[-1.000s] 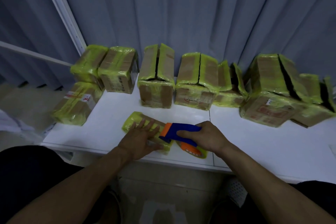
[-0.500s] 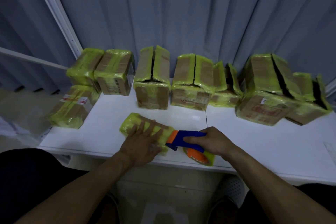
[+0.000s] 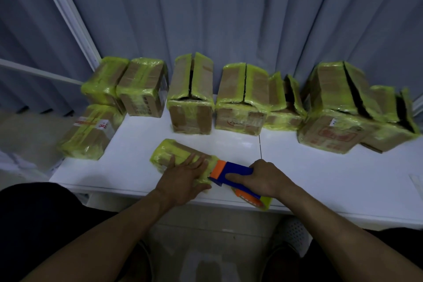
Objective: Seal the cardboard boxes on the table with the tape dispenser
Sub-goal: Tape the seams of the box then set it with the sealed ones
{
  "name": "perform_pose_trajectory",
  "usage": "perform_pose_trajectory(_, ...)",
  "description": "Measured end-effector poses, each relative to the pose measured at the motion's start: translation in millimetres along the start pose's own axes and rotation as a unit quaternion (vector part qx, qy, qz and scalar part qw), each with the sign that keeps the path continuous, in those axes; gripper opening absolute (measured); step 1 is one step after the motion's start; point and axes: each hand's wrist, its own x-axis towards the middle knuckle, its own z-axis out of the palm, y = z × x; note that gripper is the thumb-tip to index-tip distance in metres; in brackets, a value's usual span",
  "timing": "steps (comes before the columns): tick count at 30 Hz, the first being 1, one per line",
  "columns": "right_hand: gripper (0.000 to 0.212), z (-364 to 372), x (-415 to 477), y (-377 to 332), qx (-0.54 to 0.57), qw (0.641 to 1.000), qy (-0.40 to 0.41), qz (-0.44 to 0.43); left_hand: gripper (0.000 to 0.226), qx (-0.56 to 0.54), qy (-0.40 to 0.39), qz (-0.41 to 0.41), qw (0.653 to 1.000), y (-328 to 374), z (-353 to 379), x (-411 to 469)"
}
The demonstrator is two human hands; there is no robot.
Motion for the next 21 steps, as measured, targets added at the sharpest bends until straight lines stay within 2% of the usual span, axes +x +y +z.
perform_pose_trajectory(9, 0.064, -15.4, -18.5, 27.7, 0.037, 0.999, -0.014, 0.01, 0.118, 0.008, -0.013, 0.015, 1.0, -4.6, -3.0, 4.4)
perform_pose_trajectory(21, 0.067, 0.7, -8.4, 56.1, 0.053, 0.995, -0.079, 0.03, 0.112, -0.032, -0.014, 0.038, 0.999, -14.5, -0.7, 4.5)
